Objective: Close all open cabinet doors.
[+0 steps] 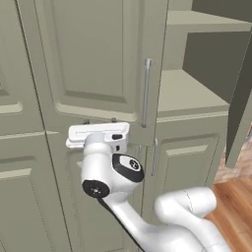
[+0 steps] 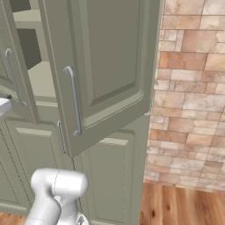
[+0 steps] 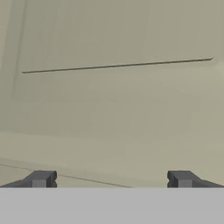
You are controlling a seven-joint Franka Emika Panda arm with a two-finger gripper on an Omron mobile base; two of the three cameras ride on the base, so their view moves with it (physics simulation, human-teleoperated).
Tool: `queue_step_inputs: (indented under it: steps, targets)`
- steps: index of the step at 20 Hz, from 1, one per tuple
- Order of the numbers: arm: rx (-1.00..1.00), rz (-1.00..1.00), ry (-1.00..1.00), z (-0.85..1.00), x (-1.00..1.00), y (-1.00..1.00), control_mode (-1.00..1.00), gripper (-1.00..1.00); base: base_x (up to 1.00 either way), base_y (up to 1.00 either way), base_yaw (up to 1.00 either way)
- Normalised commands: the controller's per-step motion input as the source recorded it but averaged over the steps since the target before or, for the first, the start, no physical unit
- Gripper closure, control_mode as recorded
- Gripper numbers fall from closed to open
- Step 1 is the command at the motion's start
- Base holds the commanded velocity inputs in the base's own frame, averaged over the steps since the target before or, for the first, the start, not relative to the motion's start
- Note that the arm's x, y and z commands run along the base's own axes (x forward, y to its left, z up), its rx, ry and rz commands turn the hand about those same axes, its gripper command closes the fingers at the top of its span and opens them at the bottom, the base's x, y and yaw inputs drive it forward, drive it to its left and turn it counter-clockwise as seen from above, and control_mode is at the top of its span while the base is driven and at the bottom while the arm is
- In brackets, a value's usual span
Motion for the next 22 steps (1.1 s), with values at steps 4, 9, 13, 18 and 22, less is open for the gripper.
queue_step_inputs:
  steps: [4,9,13,18,22]
  targets:
    - [0.0,0.06,0.0,0.0,0.28,-0.05,-1.0,-1.0,0.0,0.0,0.0]
    - [0.01,0.07,0.0,0.0,0.32,-0.1,-1.0,-1.0,0.0,0.0,0.0]
    - [0.0,0.08,0.0,0.0,0.29,-0.14,-1.0,-1.0,0.0,0.0,0.0]
    - [0.0,0.07,0.0,0.0,0.29,-0.11,-1.0,-1.0,0.0,0.0,0.0]
    - [0.01,0.08,0.0,0.0,0.33,-0.12,-1.0,-1.0,0.0,0.0,0.0]
